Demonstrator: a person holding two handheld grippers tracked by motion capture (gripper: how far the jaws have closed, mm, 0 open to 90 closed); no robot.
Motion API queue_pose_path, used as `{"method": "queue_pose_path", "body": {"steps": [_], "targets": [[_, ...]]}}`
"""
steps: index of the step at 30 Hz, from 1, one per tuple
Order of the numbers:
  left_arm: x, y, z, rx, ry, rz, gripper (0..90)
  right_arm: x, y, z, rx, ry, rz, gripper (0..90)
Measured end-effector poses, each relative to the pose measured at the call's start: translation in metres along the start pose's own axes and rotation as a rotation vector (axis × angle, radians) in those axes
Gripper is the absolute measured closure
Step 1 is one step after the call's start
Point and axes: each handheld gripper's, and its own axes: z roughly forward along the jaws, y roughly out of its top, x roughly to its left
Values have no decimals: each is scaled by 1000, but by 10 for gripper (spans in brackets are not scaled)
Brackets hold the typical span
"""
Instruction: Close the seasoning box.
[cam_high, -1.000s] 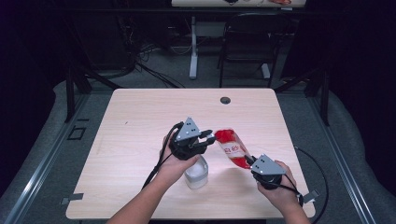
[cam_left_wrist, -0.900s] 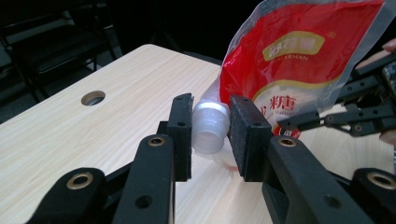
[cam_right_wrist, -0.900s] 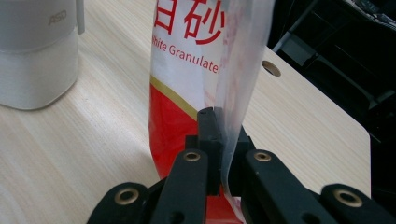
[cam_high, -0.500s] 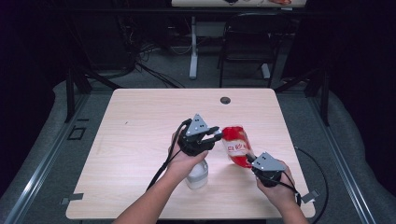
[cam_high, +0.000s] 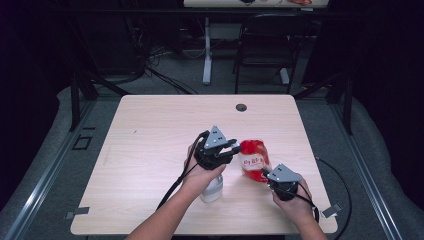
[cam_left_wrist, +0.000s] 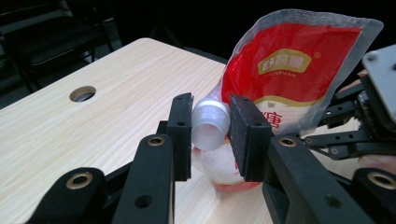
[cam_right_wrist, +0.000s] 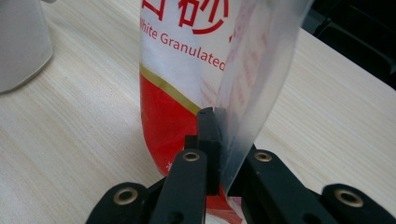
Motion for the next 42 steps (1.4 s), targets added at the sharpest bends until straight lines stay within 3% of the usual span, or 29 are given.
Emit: {"method": "queue_pose_path", "body": {"steps": [4,7,14,22,23,28,31,35,38,40,41,42], "targets": [[-5,1,1,1,6,13,713,-2,-3,0,2,-3,0,848],[-7,1,2,-7,5,14,712,-3,-5,0,-6,-3,14,773],[-8,2,3,-11,-3,10,711,-7,-8,-6,-36,53,59,633],[-12,4,6,-12,-11,6,708,-10,-9,-11,-36,77,78,602],[-12,4,6,-10,-18,8,708,-11,-10,-12,-48,87,97,589],[-14,6,7,-14,-24,7,706,-17,-10,-17,-83,85,115,573],[-14,7,8,-9,-27,8,705,-20,-11,-19,-112,95,150,579],[-17,8,10,-14,-42,5,702,-23,-11,-22,-111,103,155,599],[-17,9,10,-12,-48,8,700,-27,-10,-25,-143,111,167,585],[-18,9,11,-15,-52,6,698,-29,-10,-27,-154,106,174,598],[-19,9,11,-16,-55,3,694,-32,-10,-31,-180,111,192,664],[-19,9,11,-20,-57,1,688,-34,-10,-32,-168,113,184,698]]}}
